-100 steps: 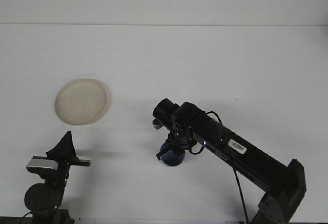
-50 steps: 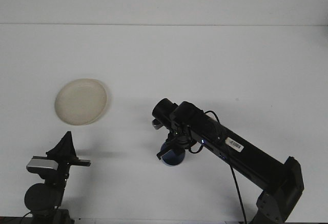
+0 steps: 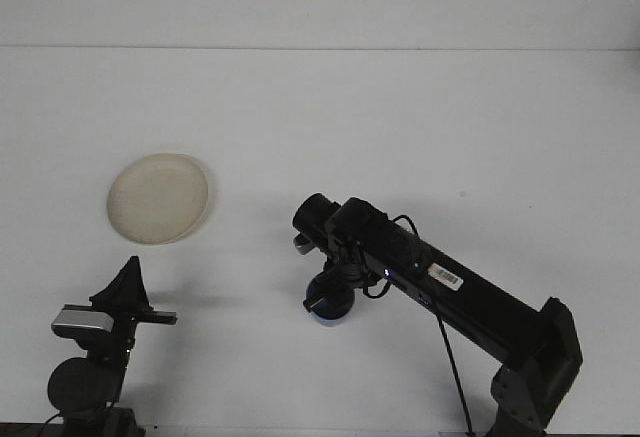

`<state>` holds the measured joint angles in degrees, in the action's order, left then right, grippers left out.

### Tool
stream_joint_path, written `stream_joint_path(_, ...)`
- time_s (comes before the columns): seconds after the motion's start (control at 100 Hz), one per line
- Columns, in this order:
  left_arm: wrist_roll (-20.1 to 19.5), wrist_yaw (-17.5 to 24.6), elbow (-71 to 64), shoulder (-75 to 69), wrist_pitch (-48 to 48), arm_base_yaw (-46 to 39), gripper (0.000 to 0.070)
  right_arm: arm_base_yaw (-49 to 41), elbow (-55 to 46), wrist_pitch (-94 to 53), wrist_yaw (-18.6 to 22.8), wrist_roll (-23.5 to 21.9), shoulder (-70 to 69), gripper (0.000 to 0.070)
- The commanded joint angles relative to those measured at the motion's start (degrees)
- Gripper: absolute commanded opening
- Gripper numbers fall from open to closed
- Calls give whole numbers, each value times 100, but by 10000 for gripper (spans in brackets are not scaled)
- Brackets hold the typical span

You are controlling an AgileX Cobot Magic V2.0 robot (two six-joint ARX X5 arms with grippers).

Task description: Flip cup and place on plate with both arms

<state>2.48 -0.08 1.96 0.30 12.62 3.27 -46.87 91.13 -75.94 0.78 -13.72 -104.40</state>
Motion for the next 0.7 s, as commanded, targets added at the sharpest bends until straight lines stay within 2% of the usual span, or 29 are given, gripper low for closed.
stream_joint_path(0.0,-13,-11,-114,-7,59,0,11,-68,122,9,-15,24,-142,371)
stream_joint_path(0.12,-13,-11,-114,-7,59,0,11,-66,179,-22,-15,28,-140,383)
stream_joint_path(0.21,-13,-11,-116,-7,59,0,11,-68,328,-125,-13,50,-138,422)
stream_joint_path(0.42,-13,-11,-116,-7,59,0,11,-9,647,-234,57,133,79,423)
stream_joint_path(0.69,-13,-11,-114,-7,59,0,11,503,656,-251,92,498,772,423)
